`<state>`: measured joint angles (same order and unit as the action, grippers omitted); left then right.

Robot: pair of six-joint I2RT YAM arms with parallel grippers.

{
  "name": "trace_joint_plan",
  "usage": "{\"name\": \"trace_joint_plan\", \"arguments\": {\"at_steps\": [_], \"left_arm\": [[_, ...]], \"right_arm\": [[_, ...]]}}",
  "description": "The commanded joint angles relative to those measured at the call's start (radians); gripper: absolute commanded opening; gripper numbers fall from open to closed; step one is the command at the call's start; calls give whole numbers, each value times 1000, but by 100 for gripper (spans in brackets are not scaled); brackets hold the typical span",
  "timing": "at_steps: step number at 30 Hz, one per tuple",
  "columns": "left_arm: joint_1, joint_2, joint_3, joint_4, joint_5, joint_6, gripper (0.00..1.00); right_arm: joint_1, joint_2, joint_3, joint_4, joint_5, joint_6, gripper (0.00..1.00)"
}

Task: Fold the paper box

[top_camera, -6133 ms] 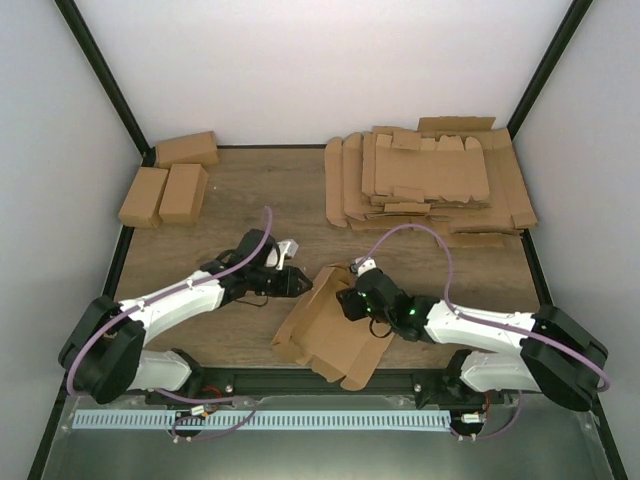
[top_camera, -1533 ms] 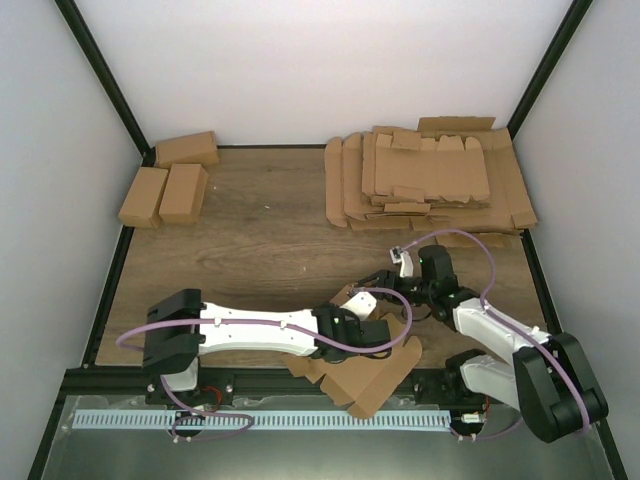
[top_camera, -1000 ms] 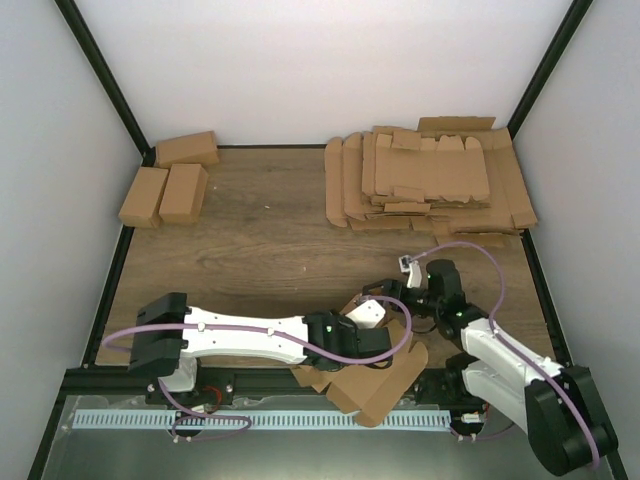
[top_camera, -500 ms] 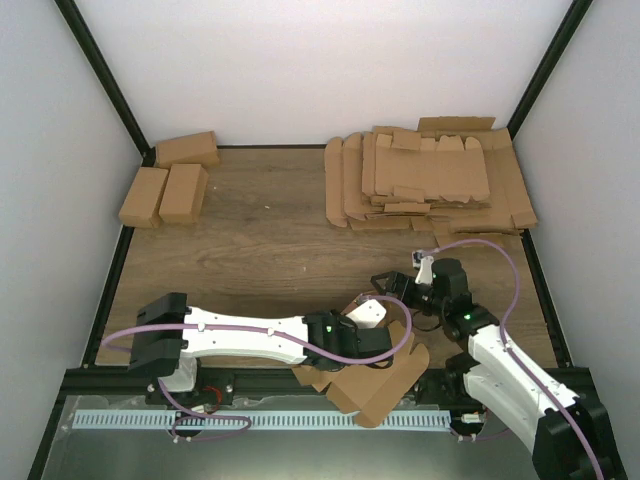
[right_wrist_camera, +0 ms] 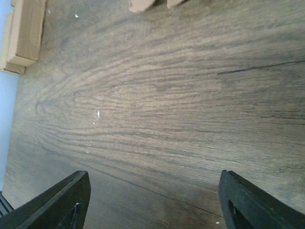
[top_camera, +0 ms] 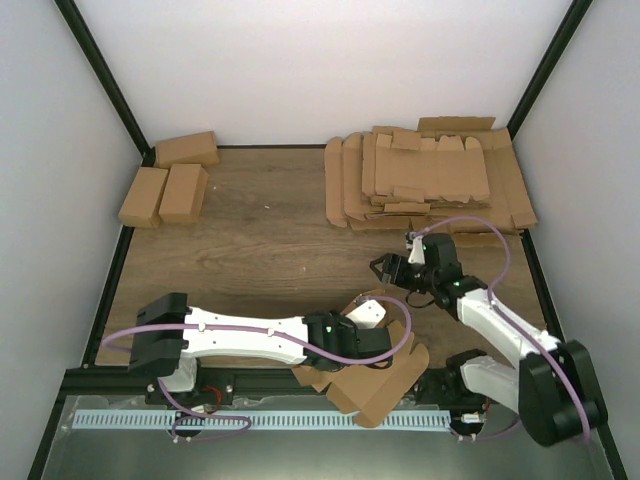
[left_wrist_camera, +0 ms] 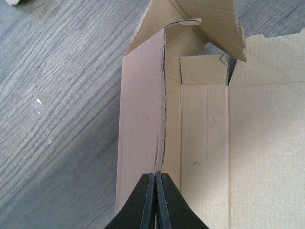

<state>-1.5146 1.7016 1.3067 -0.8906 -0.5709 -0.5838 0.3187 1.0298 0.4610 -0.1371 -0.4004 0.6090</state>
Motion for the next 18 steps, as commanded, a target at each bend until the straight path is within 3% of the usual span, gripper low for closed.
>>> {"name": "trace_joint_plan", "arguments": {"at_steps": [1, 10, 18], "left_arm": [[-4, -13, -15, 22, 3, -13, 4], [-4, -17, -22, 34, 6, -14, 4], [-4, -21, -36, 47, 12, -17, 4]], "right_arm": [[-29, 105, 44, 49, -101, -23, 70], [-37, 261, -10, 193, -336, -28, 38], [-37, 182, -104, 217, -347, -3, 36]]}}
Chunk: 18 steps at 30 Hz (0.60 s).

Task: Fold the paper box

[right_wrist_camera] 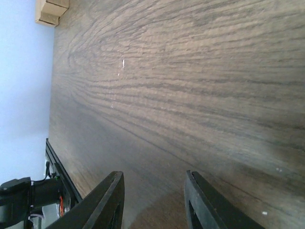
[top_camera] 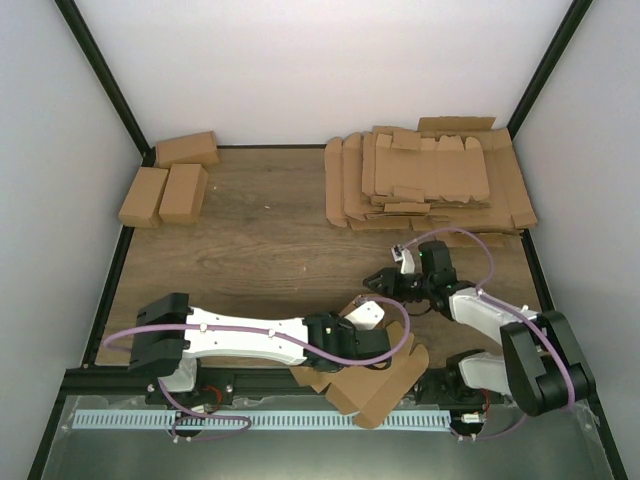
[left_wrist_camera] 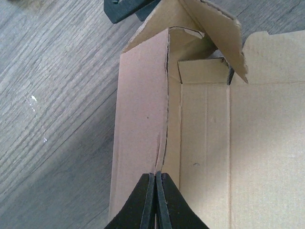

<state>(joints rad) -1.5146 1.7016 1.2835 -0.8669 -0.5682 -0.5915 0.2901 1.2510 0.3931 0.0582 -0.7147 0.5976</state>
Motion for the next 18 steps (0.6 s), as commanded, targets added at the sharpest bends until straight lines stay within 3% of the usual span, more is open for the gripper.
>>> {"name": "trace_joint_plan", "arguments": {"at_steps": [1, 14, 18], "left_arm": [[-4, -22, -13, 26, 12, -8, 4], [-4, -37, -39, 71, 32, -5, 4], [-4, -36, -44, 75, 31, -4, 4]], "right_arm": [[-8, -47, -44, 22, -32, 14, 37], [-9, -268, -144, 5, 0, 129, 43], [-8, -332, -188, 9, 7, 125, 49]]}}
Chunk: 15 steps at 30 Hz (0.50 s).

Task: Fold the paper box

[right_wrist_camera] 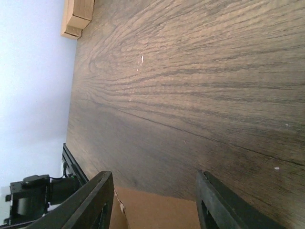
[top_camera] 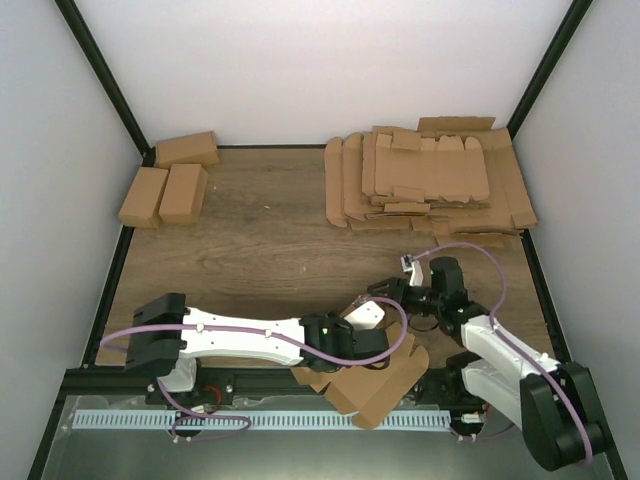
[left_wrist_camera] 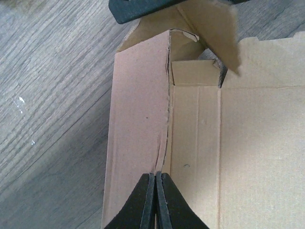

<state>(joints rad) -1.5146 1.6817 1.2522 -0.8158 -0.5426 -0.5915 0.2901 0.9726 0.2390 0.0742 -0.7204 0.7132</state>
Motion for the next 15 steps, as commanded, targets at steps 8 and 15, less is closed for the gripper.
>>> {"name": "trace_joint_plan", "arguments": {"at_steps": [8, 15], "left_arm": [[-2, -18, -28, 49, 18, -7, 4], [-2, -12, -38, 59, 23, -6, 4]], "right_arm": [[-9, -193, -116, 34, -7, 71, 52], [-7, -339, -171, 28, -2, 93, 68]]}}
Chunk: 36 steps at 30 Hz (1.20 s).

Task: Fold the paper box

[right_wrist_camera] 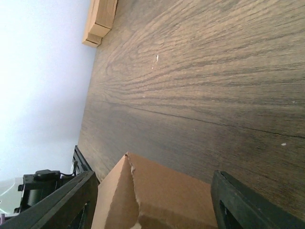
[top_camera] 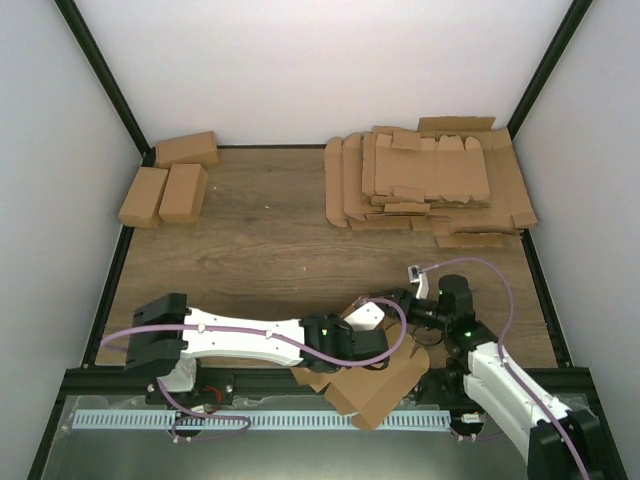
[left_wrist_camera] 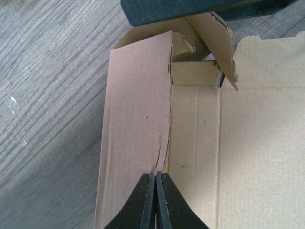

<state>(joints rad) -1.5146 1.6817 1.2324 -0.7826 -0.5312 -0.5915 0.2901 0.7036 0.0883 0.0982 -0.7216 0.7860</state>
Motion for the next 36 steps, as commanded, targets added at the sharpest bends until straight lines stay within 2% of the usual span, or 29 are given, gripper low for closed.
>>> {"name": "trace_joint_plan", "arguments": {"at_steps": [1, 5, 12, 16, 26, 27, 30, 33, 36], "left_arm": [[-2, -10, -21, 27, 12, -7, 4], [-1, -15, -26, 37, 11, -8, 4], [2, -27, -33, 37, 4, -10, 4], [7, -31, -38, 38, 1, -11, 4], [15, -36, -37, 42, -5, -1, 4], [15, -36, -38, 42, -6, -2, 4], [18, -38, -41, 46, -8, -1, 4], [19, -39, -49, 53, -7, 2, 4], [20, -42, -59, 62, -6, 6, 4]], "right_arm": [[-7, -91, -27, 9, -3, 23, 68], [-8, -174, -76, 44, -22, 44, 66], [-9, -292, -147, 62, -64, 62, 54], [-7, -346, -176, 47, -86, 52, 53], [-7, -286, -190, 41, -87, 5, 52], [-8, -265, -187, 46, -80, 7, 54], [-7, -221, -177, 51, -53, 8, 71], [-7, -198, -148, 29, -22, -11, 82], [-7, -188, -111, 27, -13, -23, 85]]}}
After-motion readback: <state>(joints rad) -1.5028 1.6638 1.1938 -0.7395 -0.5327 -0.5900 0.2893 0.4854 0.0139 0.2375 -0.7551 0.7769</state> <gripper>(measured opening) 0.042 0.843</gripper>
